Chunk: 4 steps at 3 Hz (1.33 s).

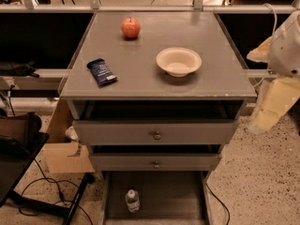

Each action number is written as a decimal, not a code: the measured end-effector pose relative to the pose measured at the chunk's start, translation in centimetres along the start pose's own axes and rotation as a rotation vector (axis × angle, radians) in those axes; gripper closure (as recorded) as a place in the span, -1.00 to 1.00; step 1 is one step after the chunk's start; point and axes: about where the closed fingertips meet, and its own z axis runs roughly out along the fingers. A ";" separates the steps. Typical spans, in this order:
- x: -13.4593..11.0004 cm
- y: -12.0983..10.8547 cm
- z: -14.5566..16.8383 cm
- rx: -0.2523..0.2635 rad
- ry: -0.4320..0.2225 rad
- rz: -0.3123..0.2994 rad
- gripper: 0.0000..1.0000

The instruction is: Pick blue plastic bottle from bottom drawer and place on counter

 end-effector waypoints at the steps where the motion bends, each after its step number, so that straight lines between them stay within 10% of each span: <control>1: 0.6 3.1 5.7 -0.066 -0.133 0.053 -1.00; 4: -0.7 18.1 30.6 -0.237 -0.718 0.238 -1.00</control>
Offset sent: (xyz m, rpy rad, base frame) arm -0.0385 0.0667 -0.3080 0.7362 -0.0776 -0.0857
